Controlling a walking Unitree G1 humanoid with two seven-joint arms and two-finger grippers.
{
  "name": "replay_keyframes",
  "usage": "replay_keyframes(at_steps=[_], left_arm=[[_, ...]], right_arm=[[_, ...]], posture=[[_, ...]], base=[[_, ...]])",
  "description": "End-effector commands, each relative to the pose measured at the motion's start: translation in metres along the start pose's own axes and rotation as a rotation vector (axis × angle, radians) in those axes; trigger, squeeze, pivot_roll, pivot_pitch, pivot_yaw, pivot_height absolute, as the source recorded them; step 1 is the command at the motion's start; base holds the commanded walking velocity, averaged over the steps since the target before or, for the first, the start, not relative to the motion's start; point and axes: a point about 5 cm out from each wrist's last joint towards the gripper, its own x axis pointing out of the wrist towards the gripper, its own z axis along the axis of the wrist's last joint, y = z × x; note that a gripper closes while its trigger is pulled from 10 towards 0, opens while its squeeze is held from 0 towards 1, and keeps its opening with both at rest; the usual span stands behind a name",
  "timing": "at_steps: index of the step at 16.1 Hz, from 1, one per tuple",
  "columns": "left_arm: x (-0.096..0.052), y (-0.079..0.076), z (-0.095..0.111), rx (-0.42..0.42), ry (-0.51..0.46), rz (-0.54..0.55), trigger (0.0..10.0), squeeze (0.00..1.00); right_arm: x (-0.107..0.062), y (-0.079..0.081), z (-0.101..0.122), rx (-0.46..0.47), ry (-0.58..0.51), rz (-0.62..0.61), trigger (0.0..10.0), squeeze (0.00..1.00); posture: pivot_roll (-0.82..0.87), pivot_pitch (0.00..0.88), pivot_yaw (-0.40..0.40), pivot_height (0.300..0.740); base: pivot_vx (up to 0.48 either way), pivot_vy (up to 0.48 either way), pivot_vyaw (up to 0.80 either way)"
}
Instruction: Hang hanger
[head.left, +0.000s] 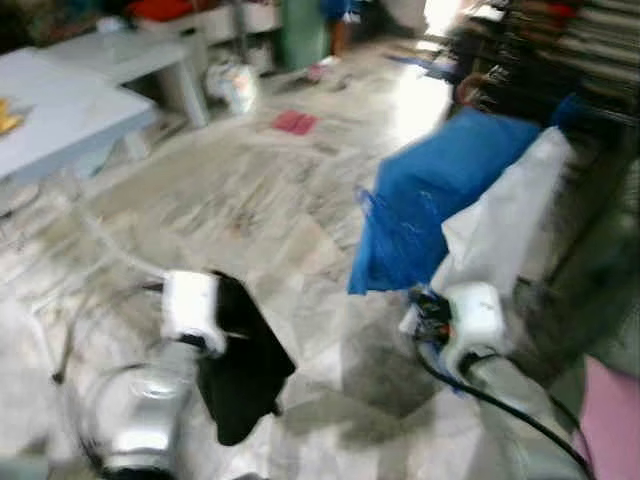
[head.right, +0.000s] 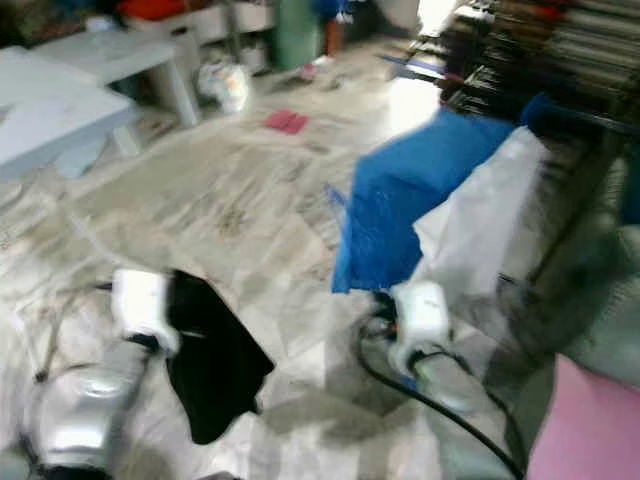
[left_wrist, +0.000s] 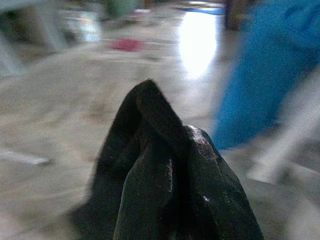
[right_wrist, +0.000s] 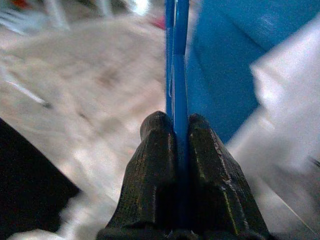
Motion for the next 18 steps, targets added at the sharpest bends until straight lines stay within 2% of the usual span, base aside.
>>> replay_keyframes(at_steps=[1, 13, 18], left_arm=[[0.0003, 0.0086, 0.0086, 0.018, -0.026, 0.009, 10.0, 0.00], [-0.0015, 0.0101, 0.0042, 0.012, -0.004, 0.014, 10.0, 0.00], [-0.0032, 0.0039, 0.0006, 0.017, 0.007, -0.012, 10.0, 0.00]], right_arm=[[0.0024, 0.0035, 0.0073, 0.009, -0.031, 0.007, 10.0, 0.00], [0.0043, 0.0052, 0.0085, 0.002, -0.034, 0.015, 10.0, 0.00], [0.0058, 0.0031, 0.0092, 0.001, -0.039, 0.011, 10.0, 0.00]], posture=[[-0.05, 0.065, 0.000, 0.740], [-0.05, 0.059, -0.011, 0.740], [-0.05, 0.055, -0.006, 0.740]], base=[[0.000, 0.480, -0.80], [0.000, 0.480, -0.61], [0.000, 0.480, -0.29]])
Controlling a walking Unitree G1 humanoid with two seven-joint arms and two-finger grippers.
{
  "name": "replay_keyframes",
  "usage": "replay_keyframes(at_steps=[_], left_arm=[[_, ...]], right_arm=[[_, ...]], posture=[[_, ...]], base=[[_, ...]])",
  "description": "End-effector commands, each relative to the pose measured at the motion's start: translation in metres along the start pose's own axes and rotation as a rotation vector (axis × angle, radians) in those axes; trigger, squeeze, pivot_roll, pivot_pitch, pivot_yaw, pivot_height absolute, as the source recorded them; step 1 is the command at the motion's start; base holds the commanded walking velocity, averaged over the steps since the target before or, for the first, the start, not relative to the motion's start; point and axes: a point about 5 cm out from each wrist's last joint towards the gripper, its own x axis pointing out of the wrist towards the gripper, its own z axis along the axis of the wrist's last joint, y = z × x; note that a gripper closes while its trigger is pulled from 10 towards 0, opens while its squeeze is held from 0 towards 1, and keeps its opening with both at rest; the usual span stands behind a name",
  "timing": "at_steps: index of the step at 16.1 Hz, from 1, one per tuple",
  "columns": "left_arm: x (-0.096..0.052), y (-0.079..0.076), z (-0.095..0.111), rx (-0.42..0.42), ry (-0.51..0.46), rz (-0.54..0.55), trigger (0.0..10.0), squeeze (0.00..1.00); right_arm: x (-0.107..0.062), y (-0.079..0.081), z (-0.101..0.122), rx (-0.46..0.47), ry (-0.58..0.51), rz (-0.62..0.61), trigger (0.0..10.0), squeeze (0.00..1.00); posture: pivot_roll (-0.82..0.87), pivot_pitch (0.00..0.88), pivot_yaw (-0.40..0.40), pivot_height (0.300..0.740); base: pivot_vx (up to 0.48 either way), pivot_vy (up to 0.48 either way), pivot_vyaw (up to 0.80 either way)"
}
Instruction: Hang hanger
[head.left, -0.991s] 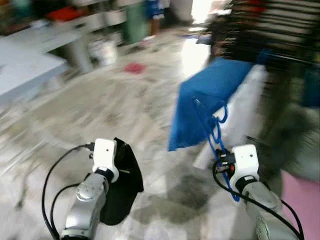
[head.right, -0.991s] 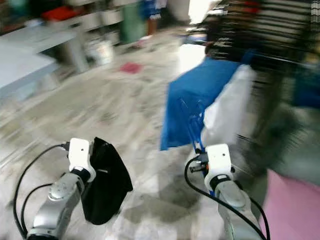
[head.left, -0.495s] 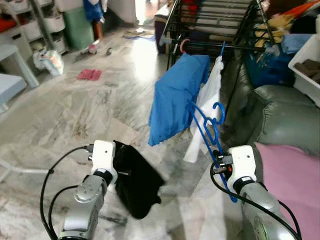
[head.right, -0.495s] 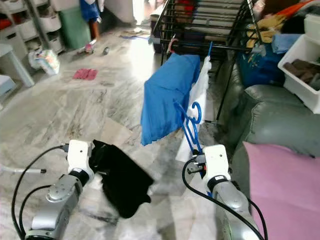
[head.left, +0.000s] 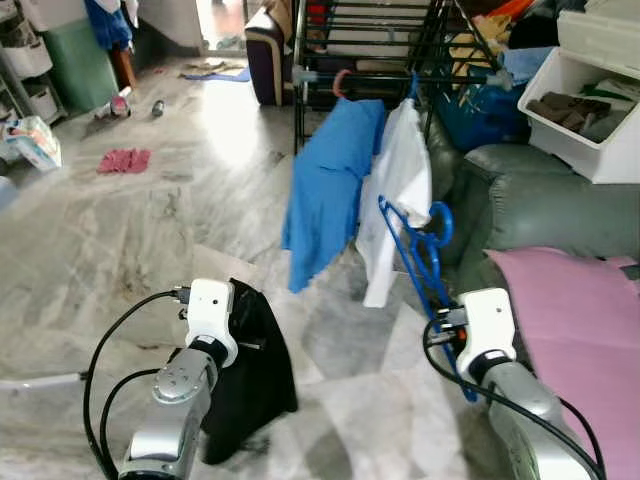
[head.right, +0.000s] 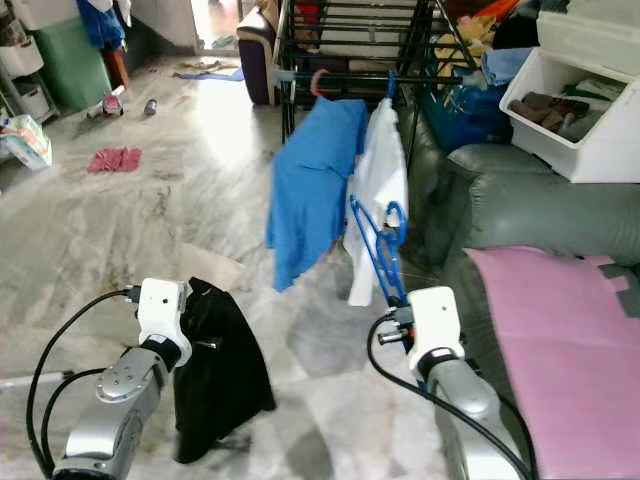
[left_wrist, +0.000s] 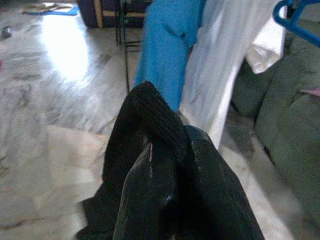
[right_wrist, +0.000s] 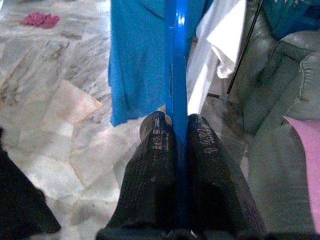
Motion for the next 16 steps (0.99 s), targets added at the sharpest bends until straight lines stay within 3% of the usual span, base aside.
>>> replay_keyframes(at_steps=[1, 13, 16], left_arm=[[-0.004, 0.004, 0.001, 0.015, -0.008, 0.012, 10.0, 0.00], [0.001, 0.001, 0.010, -0.013, -0.046, -0.007, 10.0, 0.00], [0.001, -0.007, 0.017, -0.020, -0.094, -0.052, 10.0, 0.00]], right_arm=[[0.003, 0.008, 0.008, -0.001, -0.037, 0.031, 10.0, 0.00], [0.006, 0.016, 0.009, -0.032, -0.046, 0.058, 10.0, 0.00], [0.007, 0.016, 0.008, -0.034, -0.042, 0.058, 10.0, 0.00]], posture=[[-0.05, 0.055, -0.006, 0.740], [-0.04, 0.067, -0.005, 0.740], [-0.04, 0.073, -0.008, 0.740]], base=[[0.000, 0.480, 0.00], [0.000, 0.480, 0.00], [0.000, 0.000, -0.17]])
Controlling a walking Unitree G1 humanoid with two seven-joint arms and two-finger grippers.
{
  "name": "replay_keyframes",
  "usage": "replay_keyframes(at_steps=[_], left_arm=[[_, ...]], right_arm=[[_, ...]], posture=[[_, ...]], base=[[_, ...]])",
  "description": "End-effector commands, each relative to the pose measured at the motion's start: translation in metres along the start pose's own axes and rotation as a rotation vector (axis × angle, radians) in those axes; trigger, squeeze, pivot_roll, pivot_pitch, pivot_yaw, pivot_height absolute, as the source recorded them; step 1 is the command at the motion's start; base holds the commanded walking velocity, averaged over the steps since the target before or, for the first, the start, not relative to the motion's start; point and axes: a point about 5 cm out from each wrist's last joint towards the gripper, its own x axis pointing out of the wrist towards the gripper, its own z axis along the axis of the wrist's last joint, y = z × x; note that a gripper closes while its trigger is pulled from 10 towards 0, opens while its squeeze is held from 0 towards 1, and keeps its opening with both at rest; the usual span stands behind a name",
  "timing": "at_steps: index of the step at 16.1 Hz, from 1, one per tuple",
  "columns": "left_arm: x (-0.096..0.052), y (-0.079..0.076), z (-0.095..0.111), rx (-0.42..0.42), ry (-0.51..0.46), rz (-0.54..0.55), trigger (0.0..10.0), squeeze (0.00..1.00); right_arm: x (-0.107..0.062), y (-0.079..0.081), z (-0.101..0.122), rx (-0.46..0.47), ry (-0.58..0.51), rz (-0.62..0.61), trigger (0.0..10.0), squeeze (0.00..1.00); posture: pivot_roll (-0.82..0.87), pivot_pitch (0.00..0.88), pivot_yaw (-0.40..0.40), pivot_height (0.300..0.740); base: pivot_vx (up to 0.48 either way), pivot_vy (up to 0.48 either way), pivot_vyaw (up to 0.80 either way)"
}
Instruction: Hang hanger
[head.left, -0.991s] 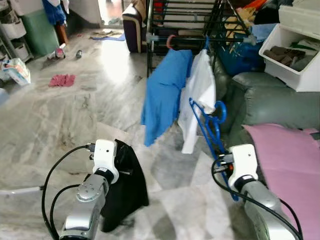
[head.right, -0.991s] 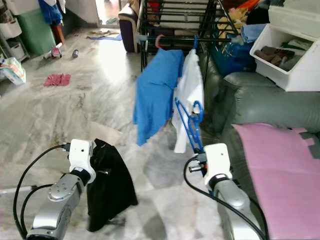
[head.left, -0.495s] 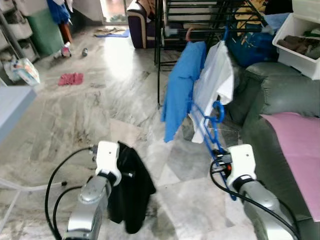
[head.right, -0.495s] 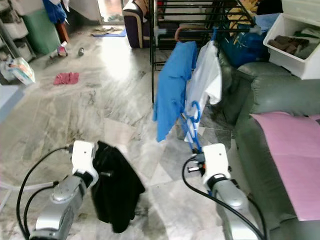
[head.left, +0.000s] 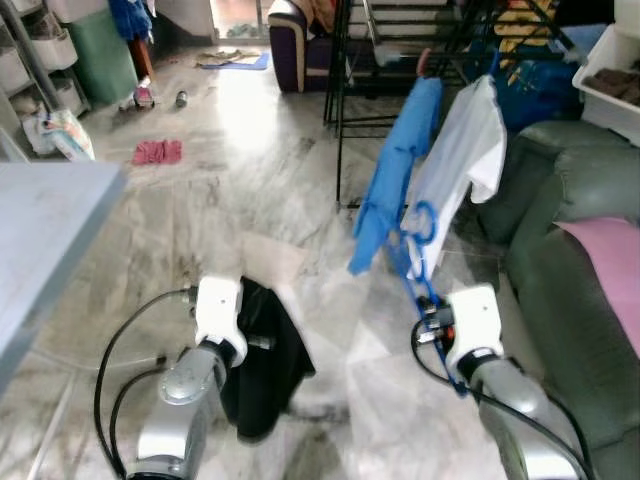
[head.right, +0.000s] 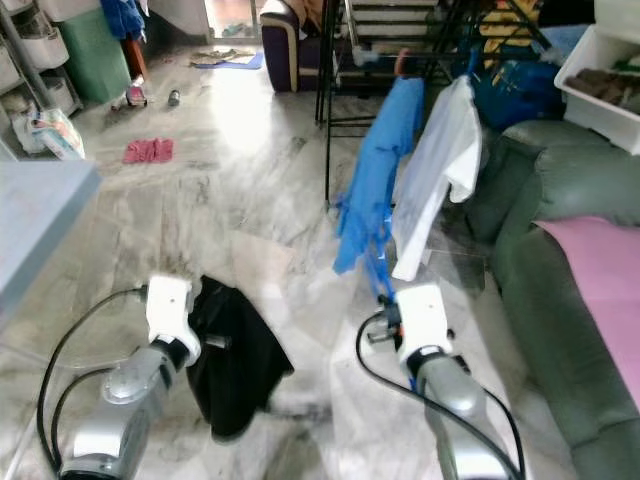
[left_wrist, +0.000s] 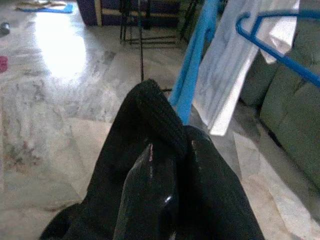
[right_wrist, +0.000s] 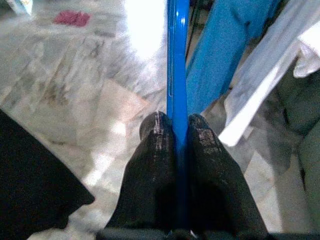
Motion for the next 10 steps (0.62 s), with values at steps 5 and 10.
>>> replay_keyframes(at_steps=[5, 10], left_arm=[[0.007, 0.003, 0.021, 0.062, -0.092, -0.029, 10.0, 0.00], [0.029, 0.012, 0.039, 0.064, -0.147, -0.002, 10.0, 0.00]], right_arm=[[-0.001, 0.007, -0.001, -0.018, -0.005, 0.035, 10.0, 0.00], [0.002, 0.007, -0.002, -0.010, -0.005, 0.022, 10.0, 0.00]], posture=[[-0.02, 0.068, -0.010, 0.740], [-0.03, 0.059, -0.007, 0.740]], base=[[0.000, 0.000, -0.80], [0.000, 0.000, -0.28]])
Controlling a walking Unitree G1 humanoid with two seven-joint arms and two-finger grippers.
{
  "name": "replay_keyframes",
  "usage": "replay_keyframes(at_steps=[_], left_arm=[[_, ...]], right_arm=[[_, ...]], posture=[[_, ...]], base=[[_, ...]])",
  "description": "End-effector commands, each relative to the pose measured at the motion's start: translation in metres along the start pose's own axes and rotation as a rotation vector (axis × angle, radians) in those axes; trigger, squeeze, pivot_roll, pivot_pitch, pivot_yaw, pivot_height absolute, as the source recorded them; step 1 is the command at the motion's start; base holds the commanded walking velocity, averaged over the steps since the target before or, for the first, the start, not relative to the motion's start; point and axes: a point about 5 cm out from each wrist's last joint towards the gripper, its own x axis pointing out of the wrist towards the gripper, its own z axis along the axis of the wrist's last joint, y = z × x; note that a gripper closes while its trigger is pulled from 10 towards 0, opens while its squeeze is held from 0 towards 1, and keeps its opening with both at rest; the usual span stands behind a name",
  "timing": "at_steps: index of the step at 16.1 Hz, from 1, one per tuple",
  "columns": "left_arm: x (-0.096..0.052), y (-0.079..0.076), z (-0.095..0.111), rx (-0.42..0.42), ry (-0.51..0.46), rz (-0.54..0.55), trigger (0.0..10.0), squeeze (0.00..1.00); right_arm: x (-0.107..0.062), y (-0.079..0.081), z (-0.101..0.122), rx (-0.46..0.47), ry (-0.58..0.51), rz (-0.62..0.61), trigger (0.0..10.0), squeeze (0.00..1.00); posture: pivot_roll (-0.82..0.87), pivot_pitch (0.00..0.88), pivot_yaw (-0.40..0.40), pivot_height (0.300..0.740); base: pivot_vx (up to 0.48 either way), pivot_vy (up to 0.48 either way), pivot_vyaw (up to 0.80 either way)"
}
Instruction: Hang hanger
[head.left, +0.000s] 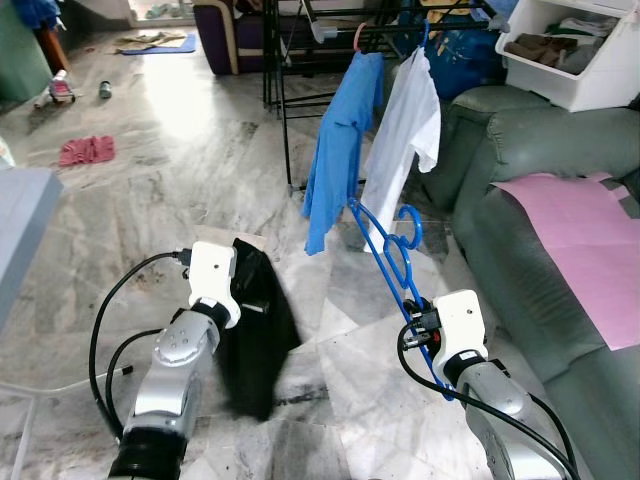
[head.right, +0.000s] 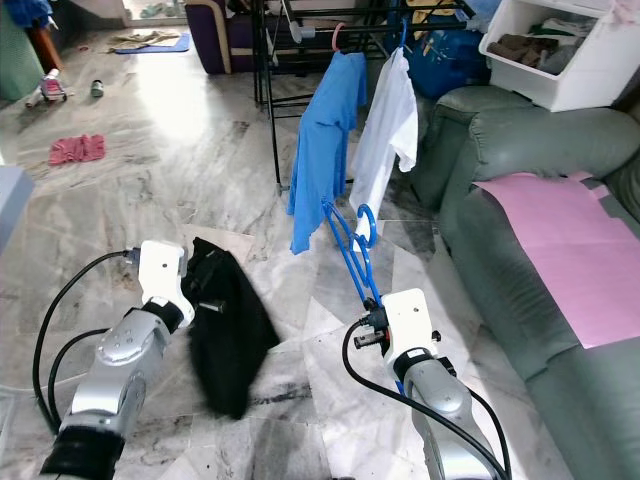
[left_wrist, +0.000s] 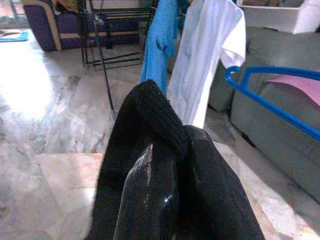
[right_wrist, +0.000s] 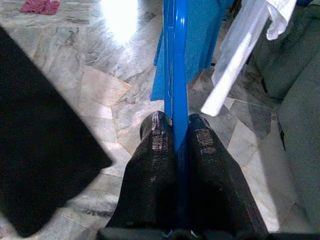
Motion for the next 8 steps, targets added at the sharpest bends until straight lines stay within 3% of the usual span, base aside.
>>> replay_keyframes(at_steps=[1, 3, 4, 5, 7, 8], left_arm=[[0.006, 0.001, 0.013, 0.025, -0.063, -0.008, 10.0, 0.00], [0.011, -0.001, 0.022, 0.115, -0.109, -0.080, 10.0, 0.00], [0.014, -0.001, 0.029, 0.261, -0.126, -0.170, 10.0, 0.00], [0.015, -0.001, 0.028, 0.314, -0.115, -0.191, 10.0, 0.00], [0.012, 0.004, 0.017, 0.497, -0.036, -0.327, 10.0, 0.00], [0.010, 0.006, 0.013, 0.537, -0.014, -0.362, 10.0, 0.00]], right_arm=[[0.001, -0.002, 0.003, -0.002, -0.016, 0.002, 10.0, 0.00], [-0.001, -0.006, 0.002, -0.034, 0.001, 0.031, 10.0, 0.00], [-0.005, -0.016, 0.004, -0.114, 0.008, 0.062, 10.0, 0.00], [-0.007, -0.021, 0.005, -0.138, 0.010, 0.056, 10.0, 0.00], [-0.020, -0.053, 0.003, -0.190, 0.042, 0.026, 10.0, 0.00], [-0.022, -0.062, 0.003, -0.196, 0.047, 0.010, 10.0, 0.00]], posture=[[-0.03, 0.061, -0.003, 0.740], [-0.03, 0.063, 0.002, 0.740], [-0.03, 0.067, 0.002, 0.740], [-0.02, 0.064, -0.001, 0.740], [-0.02, 0.072, 0.005, 0.740], [-0.03, 0.072, 0.006, 0.740]], base=[[0.000, 0.000, 0.00], [0.000, 0.000, 0.00], [0.000, 0.000, 0.00], [0.000, 0.000, 0.00], [0.000, 0.000, 0.00], [0.000, 0.000, 0.00]])
